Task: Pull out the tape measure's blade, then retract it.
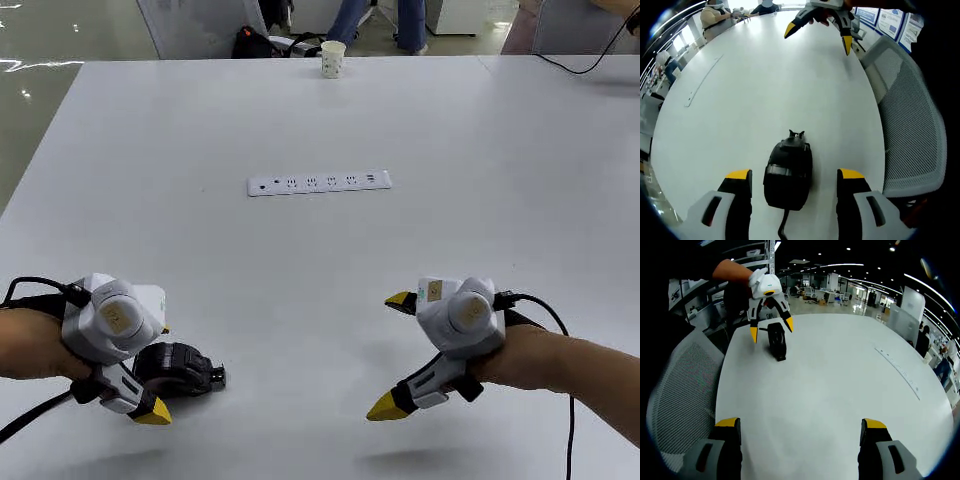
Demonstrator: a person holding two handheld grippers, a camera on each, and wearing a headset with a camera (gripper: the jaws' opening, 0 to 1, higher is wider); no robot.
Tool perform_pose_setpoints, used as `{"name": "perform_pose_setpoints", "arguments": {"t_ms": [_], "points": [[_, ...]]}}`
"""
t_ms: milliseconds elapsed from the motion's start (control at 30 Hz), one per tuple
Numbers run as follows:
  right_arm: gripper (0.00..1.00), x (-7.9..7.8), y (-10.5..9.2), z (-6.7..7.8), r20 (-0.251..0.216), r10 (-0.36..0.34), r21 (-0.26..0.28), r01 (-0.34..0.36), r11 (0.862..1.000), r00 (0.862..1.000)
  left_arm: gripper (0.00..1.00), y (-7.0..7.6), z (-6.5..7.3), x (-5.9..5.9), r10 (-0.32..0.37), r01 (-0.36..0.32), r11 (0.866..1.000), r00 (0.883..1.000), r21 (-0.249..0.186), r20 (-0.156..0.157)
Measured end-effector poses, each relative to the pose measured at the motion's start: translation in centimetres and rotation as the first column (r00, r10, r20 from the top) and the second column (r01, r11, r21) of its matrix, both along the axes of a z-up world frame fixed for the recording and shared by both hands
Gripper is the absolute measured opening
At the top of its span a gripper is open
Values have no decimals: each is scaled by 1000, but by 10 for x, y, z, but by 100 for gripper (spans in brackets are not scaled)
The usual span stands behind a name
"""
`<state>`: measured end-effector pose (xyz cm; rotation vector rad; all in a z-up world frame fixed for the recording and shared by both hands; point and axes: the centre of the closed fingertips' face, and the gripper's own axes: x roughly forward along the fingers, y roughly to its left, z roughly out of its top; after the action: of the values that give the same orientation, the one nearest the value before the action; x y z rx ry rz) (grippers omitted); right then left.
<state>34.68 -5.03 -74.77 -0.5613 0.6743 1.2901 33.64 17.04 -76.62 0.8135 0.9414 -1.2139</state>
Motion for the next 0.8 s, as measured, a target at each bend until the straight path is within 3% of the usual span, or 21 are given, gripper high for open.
{"name": "perform_pose_setpoints", "arguments": {"t_ms": [133, 400, 500, 633, 800], "points": [[99, -1, 11, -2, -6, 14, -2, -14, 1000, 1000, 60, -1, -4, -1, -15, 15, 1000, 1000, 9, -8], [99, -1, 40, 11, 7, 47, 33, -47, 998, 999, 44, 7, -13, 9, 2, -3, 999, 1000, 42, 19], [99, 0, 49, 11, 8, 55, 36, -56, 998, 998, 43, 6, -12, 8, -1, 0, 999, 1000, 45, 15], [99, 1, 62, 12, 7, 66, 42, -66, 997, 998, 35, 2, -13, 11, -5, 4, 999, 999, 38, 32], [99, -1, 80, 9, 2, 97, 42, -97, 994, 995, 34, 3, -14, 15, -23, 20, 998, 998, 52, 50]]}}
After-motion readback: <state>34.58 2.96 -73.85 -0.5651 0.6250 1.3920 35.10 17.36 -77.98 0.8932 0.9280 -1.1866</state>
